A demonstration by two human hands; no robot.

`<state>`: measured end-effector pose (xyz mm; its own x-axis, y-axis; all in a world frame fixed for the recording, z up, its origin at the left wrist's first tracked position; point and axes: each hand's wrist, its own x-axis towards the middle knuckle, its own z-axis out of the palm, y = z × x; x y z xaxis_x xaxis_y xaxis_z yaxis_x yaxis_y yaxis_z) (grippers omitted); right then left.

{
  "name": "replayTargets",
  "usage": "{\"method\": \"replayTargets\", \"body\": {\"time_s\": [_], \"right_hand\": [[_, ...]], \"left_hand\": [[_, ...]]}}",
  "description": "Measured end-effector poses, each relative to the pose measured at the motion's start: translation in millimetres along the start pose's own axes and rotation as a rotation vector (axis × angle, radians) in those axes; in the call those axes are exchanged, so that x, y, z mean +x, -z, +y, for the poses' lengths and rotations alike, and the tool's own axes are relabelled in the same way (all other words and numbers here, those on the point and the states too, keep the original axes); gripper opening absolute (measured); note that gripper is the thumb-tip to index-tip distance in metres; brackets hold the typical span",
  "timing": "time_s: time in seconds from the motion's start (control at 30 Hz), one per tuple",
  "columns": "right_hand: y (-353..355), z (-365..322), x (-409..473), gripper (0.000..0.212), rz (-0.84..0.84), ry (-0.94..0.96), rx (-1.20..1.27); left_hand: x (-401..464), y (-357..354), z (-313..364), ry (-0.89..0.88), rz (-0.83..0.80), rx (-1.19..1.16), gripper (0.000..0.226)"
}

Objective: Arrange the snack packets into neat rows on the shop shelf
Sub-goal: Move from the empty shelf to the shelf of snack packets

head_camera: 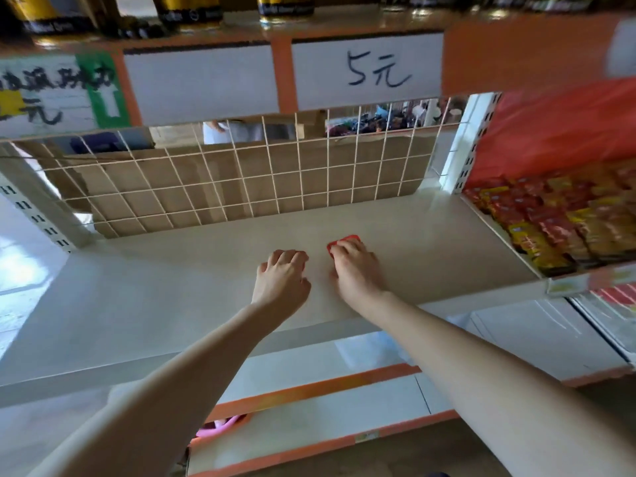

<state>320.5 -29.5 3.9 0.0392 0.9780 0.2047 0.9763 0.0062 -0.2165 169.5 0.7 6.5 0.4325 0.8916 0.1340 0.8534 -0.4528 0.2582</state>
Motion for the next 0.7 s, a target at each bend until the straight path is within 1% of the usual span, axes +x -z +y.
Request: {"method": "replayTargets", "body": {"time_s": [0.13,0.23,0.43,0.53,0.63,0.7], "right_hand": [[21,49,-25,0.041,0.115,-0.023,0.023],[36,84,-42,0.040,0.162,-0.058,0.016],[70,153,-85,0.035,0.321,-0.156,0.045],[82,188,-110,0.034,0.387,-0.196,0.051],[94,222,-135,0.035,0.425,-0.253,0.041],[103,241,-146,0.030,0.452,-0.311,0.025]], "left_hand": [[11,-11,60,-0.063,0.065,-0.022,0.046],[17,-20,101,-0.121,0.101,-0.027,0.045],[25,-38,188,-0.298,0.172,-0.070,0.042],[26,-48,230,-0.363,0.186,-0.092,0.042],[29,-59,272,-0.457,0.186,-0.100,0.048],[33,-65,298,-0.512,0.187,-0.127,0.047]]}}
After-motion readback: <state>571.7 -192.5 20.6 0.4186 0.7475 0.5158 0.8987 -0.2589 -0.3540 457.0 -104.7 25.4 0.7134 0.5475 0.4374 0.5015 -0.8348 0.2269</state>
